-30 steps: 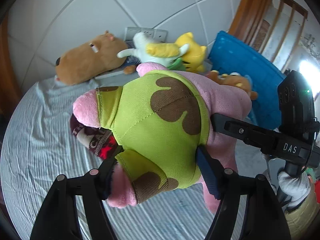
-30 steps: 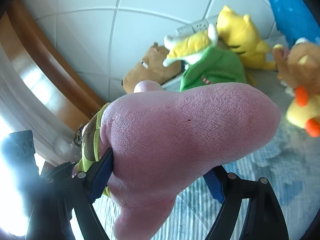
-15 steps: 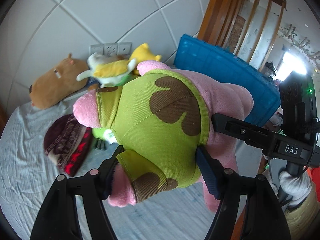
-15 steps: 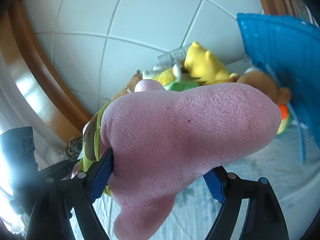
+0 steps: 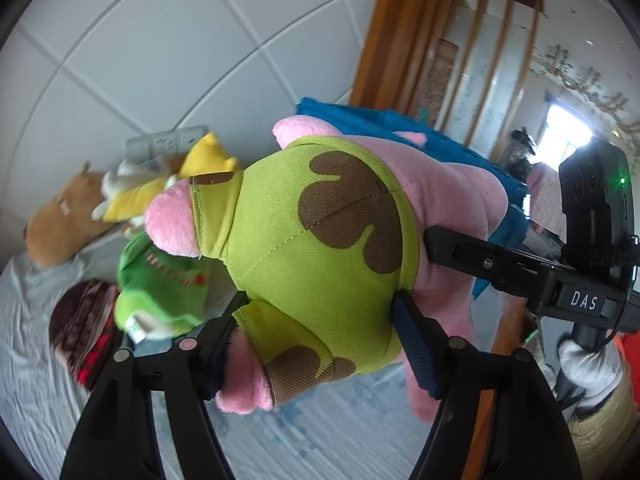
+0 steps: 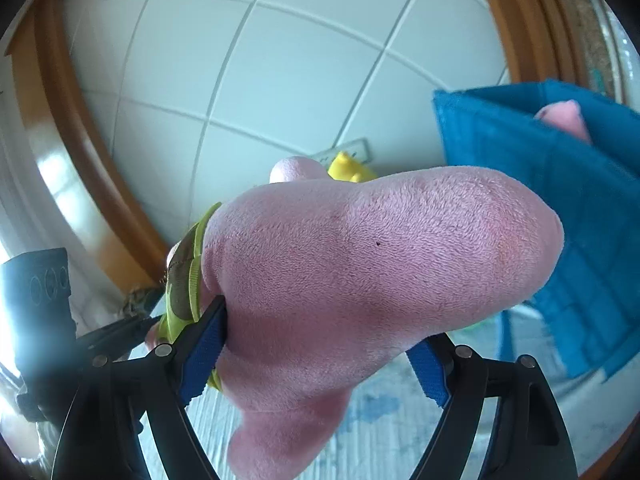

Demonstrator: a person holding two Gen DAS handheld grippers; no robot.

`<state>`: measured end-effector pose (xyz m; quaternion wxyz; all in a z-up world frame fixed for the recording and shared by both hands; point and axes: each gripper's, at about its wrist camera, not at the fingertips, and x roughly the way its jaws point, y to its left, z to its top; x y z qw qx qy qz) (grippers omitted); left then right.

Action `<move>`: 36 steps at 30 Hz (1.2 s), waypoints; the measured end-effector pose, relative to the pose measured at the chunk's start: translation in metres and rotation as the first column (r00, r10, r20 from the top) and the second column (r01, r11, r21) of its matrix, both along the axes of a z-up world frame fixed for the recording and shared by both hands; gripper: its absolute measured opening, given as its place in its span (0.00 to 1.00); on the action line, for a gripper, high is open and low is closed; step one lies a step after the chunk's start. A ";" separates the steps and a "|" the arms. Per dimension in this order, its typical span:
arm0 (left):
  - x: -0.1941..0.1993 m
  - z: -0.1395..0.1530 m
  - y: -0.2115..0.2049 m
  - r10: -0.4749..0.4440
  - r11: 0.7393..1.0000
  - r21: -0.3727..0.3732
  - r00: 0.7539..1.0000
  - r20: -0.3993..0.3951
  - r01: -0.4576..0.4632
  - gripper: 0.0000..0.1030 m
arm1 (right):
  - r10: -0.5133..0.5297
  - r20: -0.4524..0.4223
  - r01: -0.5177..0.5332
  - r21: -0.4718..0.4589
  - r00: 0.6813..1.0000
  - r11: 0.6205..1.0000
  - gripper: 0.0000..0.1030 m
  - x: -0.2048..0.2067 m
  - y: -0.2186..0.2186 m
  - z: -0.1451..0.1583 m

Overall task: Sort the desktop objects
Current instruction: 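Lift the starfish plush with both tools and carry it over the crate, then open both tools to drop the starfish plush into the crate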

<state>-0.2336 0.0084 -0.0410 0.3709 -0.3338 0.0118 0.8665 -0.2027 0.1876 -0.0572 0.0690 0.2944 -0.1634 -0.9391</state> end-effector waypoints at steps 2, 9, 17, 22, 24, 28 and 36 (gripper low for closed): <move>0.002 0.005 0.015 -0.026 1.000 0.004 1.000 -0.011 0.026 0.69 | -0.026 -0.010 0.027 0.009 1.000 1.000 0.80 0.006 0.012 0.006; 0.001 0.037 0.087 -0.090 0.996 0.003 0.994 -0.069 0.090 0.69 | -0.104 -0.065 0.106 0.027 0.992 0.994 0.80 0.023 0.068 0.032; -0.011 0.080 0.216 -0.111 0.992 0.042 0.983 -0.145 0.119 0.69 | -0.133 -0.173 0.144 0.052 0.976 0.988 0.80 0.030 0.190 0.086; -0.023 0.084 0.306 -0.126 0.991 0.032 0.985 -0.114 0.131 0.69 | -0.146 -0.165 0.157 0.057 0.975 0.986 0.80 0.025 0.289 0.105; -0.027 0.082 0.337 -0.131 0.991 0.022 0.987 -0.096 0.134 0.70 | -0.152 -0.153 0.162 0.050 0.976 0.986 0.80 0.022 0.323 0.103; -0.038 0.073 0.393 -0.139 0.990 -0.005 0.989 -0.041 0.139 0.70 | -0.164 -0.114 0.167 0.022 0.980 0.986 0.80 0.018 0.380 0.090; -0.040 0.049 0.443 -0.106 0.985 -0.140 0.994 -0.011 0.103 0.70 | -0.151 0.004 0.151 0.015 0.989 0.988 0.77 0.003 0.433 0.059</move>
